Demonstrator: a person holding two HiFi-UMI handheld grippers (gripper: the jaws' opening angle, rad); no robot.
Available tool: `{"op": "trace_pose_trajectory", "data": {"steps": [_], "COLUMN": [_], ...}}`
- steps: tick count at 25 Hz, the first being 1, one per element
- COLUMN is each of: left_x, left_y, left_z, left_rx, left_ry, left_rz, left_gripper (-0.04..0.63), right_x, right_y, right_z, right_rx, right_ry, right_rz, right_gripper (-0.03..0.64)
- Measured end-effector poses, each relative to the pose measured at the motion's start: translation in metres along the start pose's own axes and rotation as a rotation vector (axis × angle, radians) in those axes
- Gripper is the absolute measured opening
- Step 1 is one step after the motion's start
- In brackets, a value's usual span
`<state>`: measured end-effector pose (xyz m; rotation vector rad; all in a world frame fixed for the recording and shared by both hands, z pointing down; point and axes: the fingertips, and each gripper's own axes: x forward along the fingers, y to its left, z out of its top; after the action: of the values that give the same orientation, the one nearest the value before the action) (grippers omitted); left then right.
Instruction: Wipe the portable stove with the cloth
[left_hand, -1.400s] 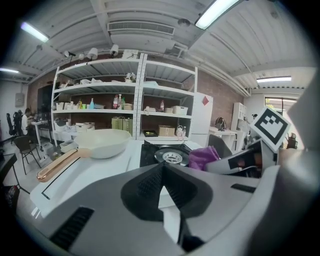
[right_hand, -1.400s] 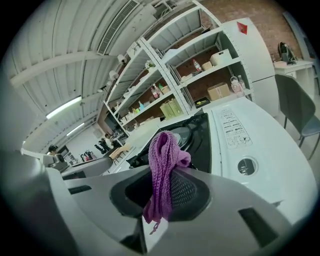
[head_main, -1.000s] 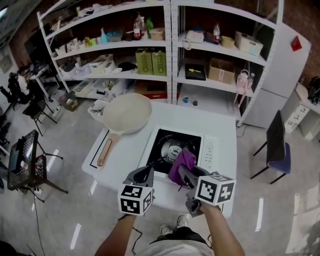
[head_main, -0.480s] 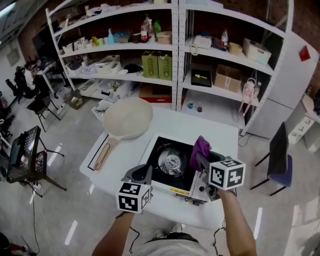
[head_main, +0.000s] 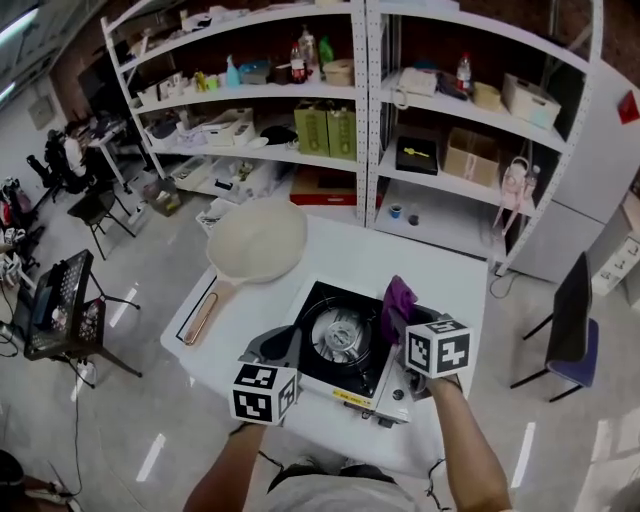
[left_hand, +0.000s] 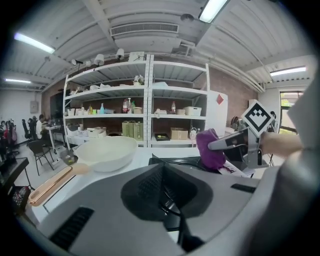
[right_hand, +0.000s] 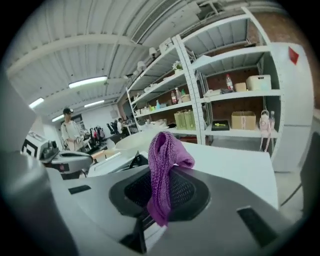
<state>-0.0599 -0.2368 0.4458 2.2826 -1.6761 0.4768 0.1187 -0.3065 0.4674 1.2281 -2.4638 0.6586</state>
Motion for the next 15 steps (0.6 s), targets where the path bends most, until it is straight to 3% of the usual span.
{"op": "trace_pose_trajectory", "data": {"steps": [5, 10, 15], "left_x": [0.005, 0.013, 0.017], "left_y": [0.005, 0.009, 0.012], "left_z": [0.0, -0.004, -0.007], "left_rx": [0.001, 0.011, 0.031], "left_ry": [0.004, 0.006, 0.01], "left_rz": [-0.018, -0.093, -0.191], "left_gripper": [0.006, 0.006, 0.006], "right_x": [-0.001, -0.001, -0.009], "right_y": [0.017, 0.04, 0.055], "right_z": [-0.008, -0.019, -0.032], "right_rx": [0.207, 0.243, 0.3], "right_ry": [-0.018, 0.019, 0.039], "right_rz": [0.076, 0.108, 0.075], "right_gripper": [0.061, 0.061, 0.061]}}
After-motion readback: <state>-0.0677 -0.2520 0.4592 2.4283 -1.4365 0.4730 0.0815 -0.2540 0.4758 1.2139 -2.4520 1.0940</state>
